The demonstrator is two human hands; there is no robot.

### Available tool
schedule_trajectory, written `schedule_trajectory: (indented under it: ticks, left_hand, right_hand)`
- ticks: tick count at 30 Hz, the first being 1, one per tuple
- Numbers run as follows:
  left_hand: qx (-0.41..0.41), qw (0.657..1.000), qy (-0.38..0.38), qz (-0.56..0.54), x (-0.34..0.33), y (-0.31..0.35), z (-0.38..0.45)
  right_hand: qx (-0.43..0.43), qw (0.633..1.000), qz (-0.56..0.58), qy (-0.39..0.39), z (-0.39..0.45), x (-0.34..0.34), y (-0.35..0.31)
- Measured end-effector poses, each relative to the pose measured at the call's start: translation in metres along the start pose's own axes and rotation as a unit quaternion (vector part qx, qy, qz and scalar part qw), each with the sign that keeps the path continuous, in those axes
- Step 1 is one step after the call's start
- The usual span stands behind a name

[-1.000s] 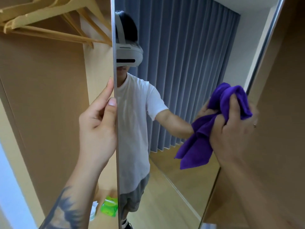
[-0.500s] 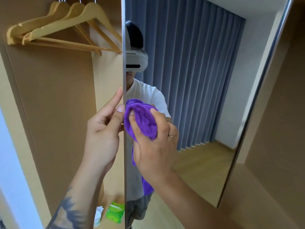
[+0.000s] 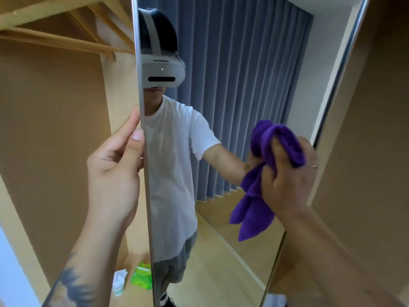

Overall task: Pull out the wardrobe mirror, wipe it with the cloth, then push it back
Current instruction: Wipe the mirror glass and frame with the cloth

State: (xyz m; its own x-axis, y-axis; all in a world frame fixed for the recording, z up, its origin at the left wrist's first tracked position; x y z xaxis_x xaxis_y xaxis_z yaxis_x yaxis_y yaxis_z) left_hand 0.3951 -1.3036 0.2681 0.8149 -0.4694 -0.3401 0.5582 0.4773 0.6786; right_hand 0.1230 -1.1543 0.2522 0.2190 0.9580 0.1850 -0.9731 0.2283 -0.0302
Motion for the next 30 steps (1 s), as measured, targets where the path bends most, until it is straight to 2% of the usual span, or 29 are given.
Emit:
schedule_trajectory:
  ticks: [5, 9, 11, 19, 22, 25, 30]
  left_hand:
    - [-0.002, 1.000, 0.002, -0.010, -0.001, 0.001, -0.004]
    - [0.012, 1.000, 0.003, -0.021, -0.001, 0.000, -0.009]
    - [0.018, 1.000, 0.002, -0.015, 0.000, 0.000, -0.010]
    - [0.033, 0.999, 0.000, -0.008, 0.004, 0.001, -0.010]
    - [0.037, 0.999, -0.006, -0.015, 0.003, 0.000, -0.011]
    - [0.045, 0.999, -0.011, -0.023, 0.002, 0.002, -0.012]
    - [0.051, 0.997, -0.012, -0.052, 0.003, 0.007, -0.012]
  right_hand:
    - [-0.150, 0.988, -0.035, 0.015, -0.007, 0.015, 0.051]
    - [-0.223, 0.973, 0.022, 0.053, -0.009, 0.006, 0.032]
    - [-0.230, 0.969, 0.051, 0.072, -0.008, 0.000, 0.012]
    - [-0.041, 0.995, 0.068, 0.061, -0.007, -0.024, -0.103]
    - [0.014, 0.998, 0.061, 0.021, -0.008, -0.029, -0.143]
    - [0.058, 0.997, 0.058, -0.002, -0.012, -0.036, -0.171]
    - [0.083, 0.993, 0.078, 0.011, -0.016, -0.042, -0.178]
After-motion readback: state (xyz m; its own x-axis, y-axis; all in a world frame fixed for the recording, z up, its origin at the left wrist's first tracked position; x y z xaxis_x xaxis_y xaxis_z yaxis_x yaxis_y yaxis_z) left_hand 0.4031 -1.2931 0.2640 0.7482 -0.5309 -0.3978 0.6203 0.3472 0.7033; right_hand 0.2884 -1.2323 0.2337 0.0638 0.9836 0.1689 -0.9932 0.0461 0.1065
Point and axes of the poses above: each hand's wrist, its own z-axis towards the middle knuckle, its own x-axis out of the back of the hand, y = z × x, the point moved 1 cm from there along z, towards the middle knuckle, and after that the axes turned 4 degrees about x, right-handed, at the moved point
